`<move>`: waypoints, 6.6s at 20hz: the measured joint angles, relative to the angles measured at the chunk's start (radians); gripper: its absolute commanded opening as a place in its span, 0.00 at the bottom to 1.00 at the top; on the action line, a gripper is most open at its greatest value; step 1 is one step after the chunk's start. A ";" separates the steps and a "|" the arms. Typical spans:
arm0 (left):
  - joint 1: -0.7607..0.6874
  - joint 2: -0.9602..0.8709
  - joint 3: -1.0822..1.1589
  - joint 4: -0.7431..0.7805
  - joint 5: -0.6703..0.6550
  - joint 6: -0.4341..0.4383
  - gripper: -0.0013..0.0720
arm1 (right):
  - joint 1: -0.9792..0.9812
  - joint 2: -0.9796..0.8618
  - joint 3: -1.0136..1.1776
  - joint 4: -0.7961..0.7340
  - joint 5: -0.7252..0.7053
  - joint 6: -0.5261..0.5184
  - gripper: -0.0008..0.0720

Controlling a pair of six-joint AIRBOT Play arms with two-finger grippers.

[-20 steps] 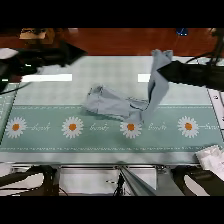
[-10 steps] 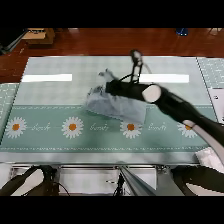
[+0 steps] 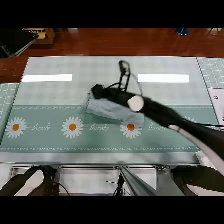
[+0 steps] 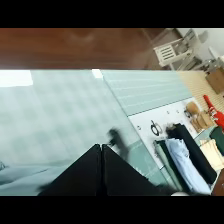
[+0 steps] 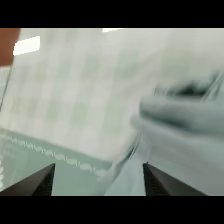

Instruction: Fold the shirts.

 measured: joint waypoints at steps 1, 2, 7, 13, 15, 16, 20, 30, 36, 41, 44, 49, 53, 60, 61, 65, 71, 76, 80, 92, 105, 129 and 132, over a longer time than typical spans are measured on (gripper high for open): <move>-0.001 0.000 0.000 0.024 0.000 0.000 0.05 | -0.062 0.053 0.000 -0.072 0.077 -0.002 0.82; 0.000 0.000 0.000 0.052 0.000 -0.002 0.08 | -0.136 0.111 0.000 -0.159 0.169 0.000 0.82; 0.002 0.001 0.000 0.219 0.000 -0.003 0.56 | -0.560 0.306 -0.018 -0.635 0.750 0.013 0.76; 0.002 0.001 0.000 0.340 -0.001 -0.034 0.56 | -0.908 0.355 -0.270 -0.376 0.894 -0.126 0.83; 0.002 0.001 0.000 0.356 -0.004 -0.041 0.56 | -0.912 0.359 -0.383 -0.221 0.816 -0.155 0.83; 0.002 0.001 0.000 0.360 -0.004 -0.043 0.56 | -0.894 0.358 -0.434 -0.154 0.769 -0.167 0.83; 0.002 0.001 0.000 0.370 -0.008 -0.048 0.56 | -0.751 0.290 -0.536 0.048 0.616 -0.201 0.83; 0.002 -0.006 0.000 0.378 -0.010 -0.051 0.56 | -0.529 0.119 -0.481 0.610 0.395 -0.555 0.05; 0.002 -0.043 0.000 0.420 -0.010 -0.051 0.56 | -0.681 0.282 -0.214 0.445 0.576 -0.480 0.05; 0.002 -0.119 0.000 0.448 0.036 -0.050 0.56 | -0.985 0.489 0.062 0.011 0.924 -0.138 0.05; 0.002 -0.180 0.000 0.452 0.068 -0.050 0.56 | -1.207 0.574 0.180 -0.218 1.193 -0.061 0.05; 0.002 -0.296 0.000 0.456 0.153 -0.050 0.56 | -1.500 0.631 0.254 -0.546 1.548 -0.056 0.05; 0.002 -0.385 0.000 0.456 0.233 -0.050 0.56 | -1.607 0.654 0.264 -0.785 1.611 -0.034 0.04; 0.010 -0.475 0.000 0.460 0.400 -0.013 0.55 | -1.765 0.735 0.170 -1.104 1.665 -0.050 0.04; 0.014 -0.483 0.000 0.468 0.433 -0.006 0.55 | -1.789 0.751 0.142 -1.135 1.669 -0.061 0.05; 0.050 -0.514 0.000 0.522 0.552 0.005 0.55 | -1.858 0.814 0.010 -1.260 1.652 -0.126 0.11; 0.141 -0.531 0.000 0.551 0.612 0.009 0.55 | -1.885 0.844 -0.098 -1.468 1.579 -0.166 0.08; 0.187 -0.533 0.000 0.556 0.620 0.009 0.55 | -1.938 0.852 -0.158 -1.543 1.539 -0.169 0.56; 0.196 -0.533 0.000 0.556 0.619 0.009 0.56 | -1.991 0.869 -0.175 -1.551 1.501 -0.146 0.57; -0.088 -0.533 0.174 0.561 0.248 0.099 0.77 | -1.466 0.625 -0.012 -0.510 0.953 -0.248 0.60; -0.607 -0.375 0.206 1.052 0.055 -0.355 0.77 | -0.675 0.277 0.061 -0.574 0.896 -0.088 0.82; -0.634 -0.394 0.204 1.074 0.084 -0.450 0.77 | -0.649 0.267 0.100 -0.568 0.836 -0.071 0.82; -0.633 -0.397 0.204 1.073 0.076 -0.450 0.77 | -0.649 0.267 0.100 -0.568 0.836 -0.071 0.82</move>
